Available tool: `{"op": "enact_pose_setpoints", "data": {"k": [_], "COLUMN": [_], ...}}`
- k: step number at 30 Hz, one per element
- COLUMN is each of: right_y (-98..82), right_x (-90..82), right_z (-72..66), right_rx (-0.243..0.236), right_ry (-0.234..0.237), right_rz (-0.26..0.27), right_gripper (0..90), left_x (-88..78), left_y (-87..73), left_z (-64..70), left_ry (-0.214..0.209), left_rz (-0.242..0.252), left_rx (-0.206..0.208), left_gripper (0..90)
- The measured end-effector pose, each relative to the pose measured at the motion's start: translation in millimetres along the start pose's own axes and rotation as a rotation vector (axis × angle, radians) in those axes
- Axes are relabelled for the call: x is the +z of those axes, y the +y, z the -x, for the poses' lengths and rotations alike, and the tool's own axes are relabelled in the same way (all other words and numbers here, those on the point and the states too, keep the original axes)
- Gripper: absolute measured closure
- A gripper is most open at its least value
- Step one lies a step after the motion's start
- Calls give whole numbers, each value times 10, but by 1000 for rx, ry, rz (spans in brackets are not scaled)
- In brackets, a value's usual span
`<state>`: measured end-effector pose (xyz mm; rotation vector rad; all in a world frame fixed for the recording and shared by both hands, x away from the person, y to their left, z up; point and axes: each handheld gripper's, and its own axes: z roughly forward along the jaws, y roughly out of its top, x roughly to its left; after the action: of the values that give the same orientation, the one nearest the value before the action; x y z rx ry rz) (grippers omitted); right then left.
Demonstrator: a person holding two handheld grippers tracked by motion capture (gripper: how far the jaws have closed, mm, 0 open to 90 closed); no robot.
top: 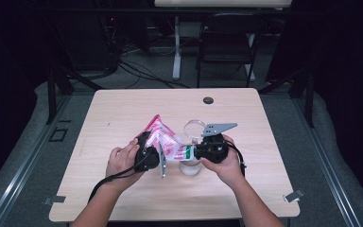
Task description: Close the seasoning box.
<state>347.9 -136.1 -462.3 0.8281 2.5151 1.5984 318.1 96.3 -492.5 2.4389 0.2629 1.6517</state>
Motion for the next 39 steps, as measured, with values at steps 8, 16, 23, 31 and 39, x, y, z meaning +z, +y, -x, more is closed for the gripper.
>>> {"op": "enact_pose_setpoints", "data": {"k": [8, 16, 23, 31, 39], "right_y": [-3, -3, -4, -5, -7], "right_x": [-3, -13, -30, -53, -66], "right_z": [9, 13, 28, 46, 61], "right_rx": [3, 9, 13, 19, 32], "right_ry": [3, 3, 2, -3, 0], "right_rz": [2, 13, 18, 23, 31], "right_gripper": [900, 900, 900, 900, 900], "left_x": [-8, -26, -35, -42, -35], "left_y": [12, 31, 60, 90, 116], "left_z": [-12, -34, -46, -59, -73], "left_ry": [11, 21, 32, 43, 50], "left_rz": [-1, -10, -5, -9, -1], "left_rx": [24, 49, 72, 89, 111], "left_gripper": [631, 631, 631, 632, 632]}}
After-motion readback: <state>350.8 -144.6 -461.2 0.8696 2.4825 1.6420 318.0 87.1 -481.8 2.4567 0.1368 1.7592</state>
